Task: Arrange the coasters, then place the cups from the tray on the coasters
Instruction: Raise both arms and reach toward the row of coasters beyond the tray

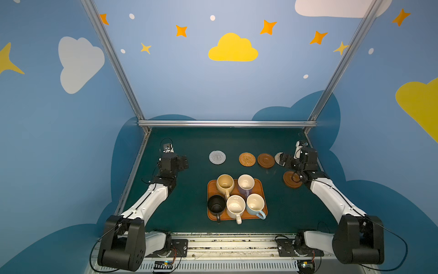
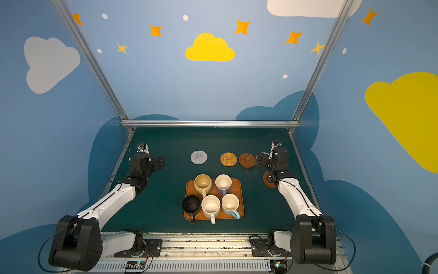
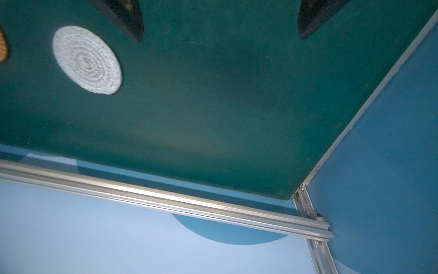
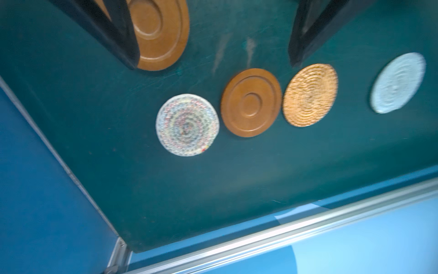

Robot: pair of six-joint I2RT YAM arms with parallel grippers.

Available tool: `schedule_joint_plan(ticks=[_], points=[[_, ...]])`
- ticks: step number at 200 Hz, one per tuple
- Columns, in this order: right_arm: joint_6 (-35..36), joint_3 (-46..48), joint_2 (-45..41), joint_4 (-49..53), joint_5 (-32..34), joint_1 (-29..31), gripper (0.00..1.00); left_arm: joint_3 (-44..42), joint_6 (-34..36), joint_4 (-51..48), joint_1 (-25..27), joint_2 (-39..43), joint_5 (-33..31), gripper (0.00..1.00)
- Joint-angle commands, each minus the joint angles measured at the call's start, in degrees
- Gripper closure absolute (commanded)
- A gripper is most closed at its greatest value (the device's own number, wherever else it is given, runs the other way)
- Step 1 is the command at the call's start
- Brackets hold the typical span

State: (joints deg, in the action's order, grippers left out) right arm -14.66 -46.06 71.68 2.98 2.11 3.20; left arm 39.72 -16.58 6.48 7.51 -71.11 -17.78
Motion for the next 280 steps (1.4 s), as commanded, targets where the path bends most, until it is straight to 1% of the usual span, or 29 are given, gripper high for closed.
schedule_joint_plan(ticks=[1, 19, 31, 48, 68, 81, 106, 130, 149, 166, 190, 206, 216, 252, 280], points=[[-2.7, -1.4, -1.6, 3.5, -5.6, -0.1, 0.02, 3.0, -6.2, -5.4, 0.0, 1.0, 7.4, 0.0], [-1.0, -1.3, -2.1, 2.4, -8.1, 0.1, 0.02, 5.5, -9.7, -8.0, 0.0, 0.2, 12.2, 0.0], [-1.0, -2.2, -1.9, 3.6, -8.6, 0.7, 0.02, 7.1, -11.7, -9.3, 0.0, -1.1, 14.7, 0.0], [-0.5, -3.7, -1.4, 5.5, -10.9, 1.5, 0.03, 11.5, -13.9, -15.5, 0.2, -4.3, 15.7, 0.0], [-0.7, -5.9, -0.4, 7.4, -11.4, 3.5, 0.03, 15.9, -15.9, -20.2, 0.3, -8.0, 19.4, 0.0], [-0.5, -8.3, 1.2, 9.6, -11.2, 5.1, 0.03, 17.3, -16.7, -20.4, 0.5, -9.7, 22.1, 0.0], [0.8, -12.6, 4.3, 12.8, -9.0, 9.1, 0.03, 20.7, -16.7, -22.2, 1.8, -13.2, 24.4, 0.0], [0.0, -15.6, 7.5, 13.4, -9.6, 11.0, 0.03, 25.8, -13.9, -25.8, 3.7, -18.1, 24.9, 0.03], [-0.8, -18.3, 10.7, 14.5, -11.6, 11.9, 0.04, 30.6, -11.9, -29.7, 5.3, -22.6, 25.0, 0.05], [-1.2, -20.7, 13.5, 15.7, -12.4, 13.2, 0.05, 34.3, -10.6, -32.0, 6.7, -26.2, 23.8, 0.09], [-1.3, -23.3, 16.4, 16.8, -11.8, 15.6, 0.05, 38.8, -9.4, -33.9, 7.7, -30.8, 22.6, 0.12], [-1.3, -25.0, 18.0, 17.7, -11.5, 17.3, 0.05, 42.0, -8.3, -35.4, 8.3, -34.0, 21.1, 0.17], [-1.4, -25.8, 19.0, 17.9, -11.8, 18.1, 0.05, 43.9, -7.7, -36.1, 8.8, -36.0, 20.4, 0.19], [-2.4, -26.7, 20.9, 16.8, -12.9, 20.0, 0.06, 50.1, -4.2, -37.9, 10.7, -42.6, 17.3, 0.23], [-3.4, -26.8, 22.0, 16.1, -14.4, 20.4, 0.07, 53.8, -2.8, -38.0, 11.1, -47.7, 17.1, 0.27]])
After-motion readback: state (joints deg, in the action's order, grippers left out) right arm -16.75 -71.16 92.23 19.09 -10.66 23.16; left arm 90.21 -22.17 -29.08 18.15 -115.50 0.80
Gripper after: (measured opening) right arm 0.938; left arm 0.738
